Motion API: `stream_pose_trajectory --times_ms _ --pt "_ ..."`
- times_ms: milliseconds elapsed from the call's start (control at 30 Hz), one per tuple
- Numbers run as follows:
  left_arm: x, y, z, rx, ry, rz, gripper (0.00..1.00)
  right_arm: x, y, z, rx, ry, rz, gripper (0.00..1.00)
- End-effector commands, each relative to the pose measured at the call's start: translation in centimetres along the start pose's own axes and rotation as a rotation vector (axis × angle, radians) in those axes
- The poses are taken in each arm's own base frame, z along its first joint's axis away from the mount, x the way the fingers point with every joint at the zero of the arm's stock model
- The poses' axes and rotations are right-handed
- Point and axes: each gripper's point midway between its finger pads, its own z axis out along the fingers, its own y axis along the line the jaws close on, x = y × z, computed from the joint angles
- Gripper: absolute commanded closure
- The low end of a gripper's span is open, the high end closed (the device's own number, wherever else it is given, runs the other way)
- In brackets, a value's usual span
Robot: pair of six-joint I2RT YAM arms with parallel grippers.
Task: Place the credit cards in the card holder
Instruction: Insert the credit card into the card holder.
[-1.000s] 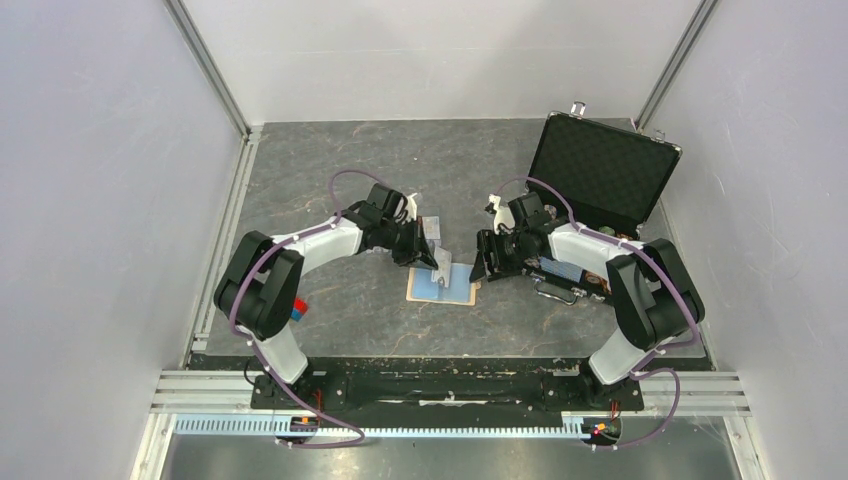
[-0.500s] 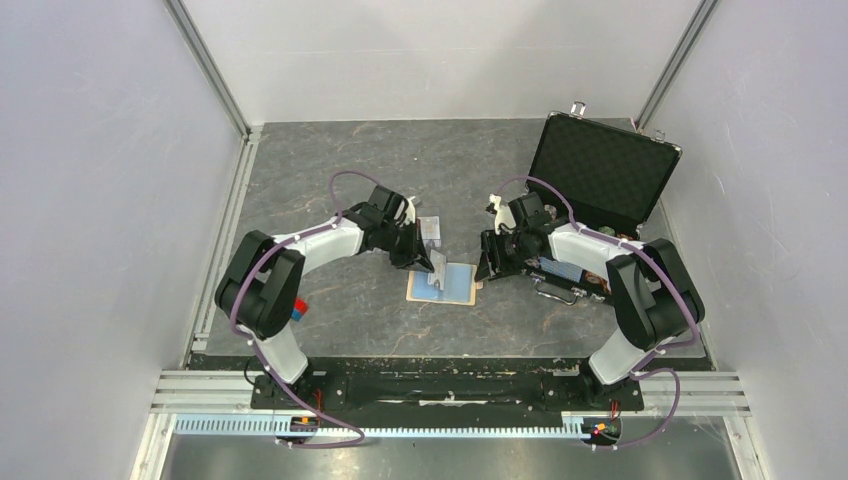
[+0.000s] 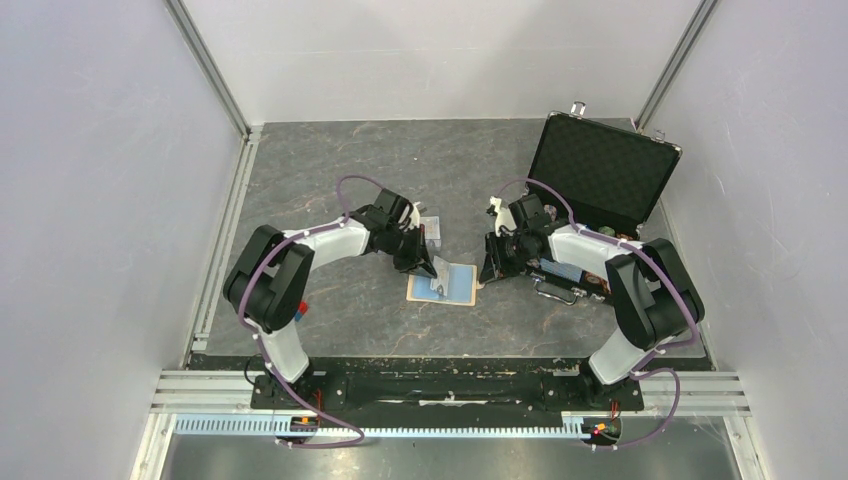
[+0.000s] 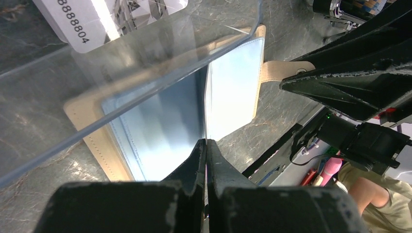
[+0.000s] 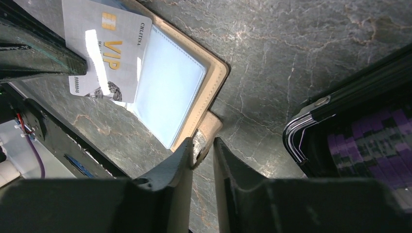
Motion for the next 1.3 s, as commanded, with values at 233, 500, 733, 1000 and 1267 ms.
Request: stream_pose_trajectory --times_ms 233,500,733,1000,1267 --pt "0.3 -0.7 0.6 0.031 0.024 -0.017 0.98 0.3 -0.1 0.5 -0.011 -0.007 0.019 0.95" --pt "0.8 -0.2 0.2 0.002 0.027 -0.028 0.98 0.3 -0.2 0.5 -0.009 -0.007 0.022 1.0" --pt "1.4 0.4 -0.4 -0.039 0.021 -0.033 0.98 0.5 -0.2 0.5 -0.009 -0.007 0.024 1.0" --pt "2.0 0.9 -0.2 -0.074 0.035 -0.016 0.98 0.7 -0.2 0.5 -0.012 -0.011 0.024 1.0" --pt "1.2 0.7 1.0 -0.064 0.03 -0.017 0.98 1.1 -0.3 0.5 -0.011 -0.008 0.025 1.0"
